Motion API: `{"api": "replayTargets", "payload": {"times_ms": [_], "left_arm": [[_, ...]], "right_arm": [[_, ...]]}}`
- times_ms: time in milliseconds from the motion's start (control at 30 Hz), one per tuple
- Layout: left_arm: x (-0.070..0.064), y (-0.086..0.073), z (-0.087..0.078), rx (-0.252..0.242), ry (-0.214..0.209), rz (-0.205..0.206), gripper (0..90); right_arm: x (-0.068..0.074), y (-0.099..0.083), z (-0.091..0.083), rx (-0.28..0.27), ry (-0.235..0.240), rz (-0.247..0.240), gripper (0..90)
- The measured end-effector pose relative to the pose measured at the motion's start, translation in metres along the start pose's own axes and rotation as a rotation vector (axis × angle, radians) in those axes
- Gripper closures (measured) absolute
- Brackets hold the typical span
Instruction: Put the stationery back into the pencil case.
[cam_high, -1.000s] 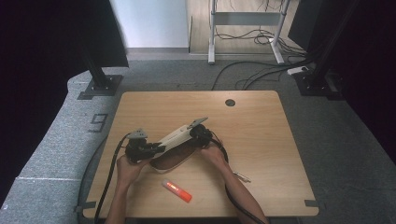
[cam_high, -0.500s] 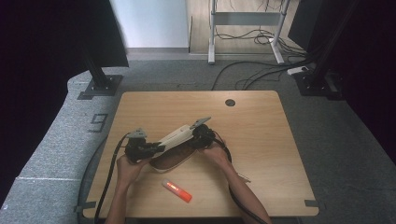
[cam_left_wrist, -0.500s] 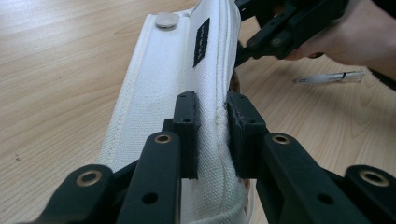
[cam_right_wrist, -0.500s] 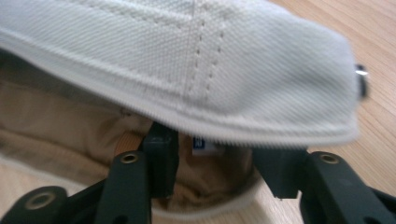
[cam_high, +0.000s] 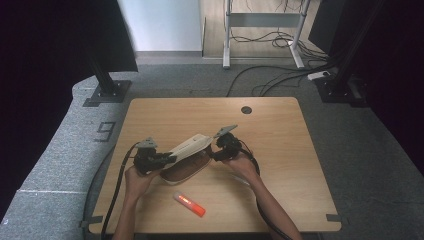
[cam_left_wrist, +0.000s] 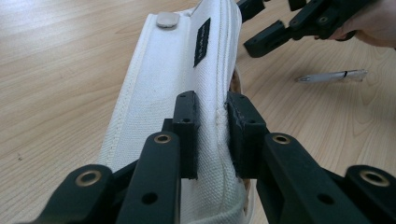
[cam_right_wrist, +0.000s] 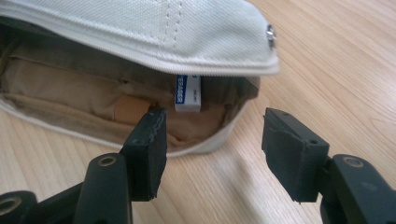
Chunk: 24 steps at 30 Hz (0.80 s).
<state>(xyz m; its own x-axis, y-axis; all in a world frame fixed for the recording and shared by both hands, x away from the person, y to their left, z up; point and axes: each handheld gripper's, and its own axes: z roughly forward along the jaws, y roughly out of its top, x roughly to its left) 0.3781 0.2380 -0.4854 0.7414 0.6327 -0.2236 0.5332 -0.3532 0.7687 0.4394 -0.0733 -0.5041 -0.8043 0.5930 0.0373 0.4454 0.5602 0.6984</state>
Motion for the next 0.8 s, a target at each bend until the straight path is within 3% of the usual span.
{"api": "replayTargets", "payload": {"times_ms": [800], "left_arm": [[0.001,0.000,-0.001,0.005,0.011,0.001,74.1]], "right_arm": [[-0.011,-0.048,-0.049,-0.018,-0.021,0.018,41.7]]}}
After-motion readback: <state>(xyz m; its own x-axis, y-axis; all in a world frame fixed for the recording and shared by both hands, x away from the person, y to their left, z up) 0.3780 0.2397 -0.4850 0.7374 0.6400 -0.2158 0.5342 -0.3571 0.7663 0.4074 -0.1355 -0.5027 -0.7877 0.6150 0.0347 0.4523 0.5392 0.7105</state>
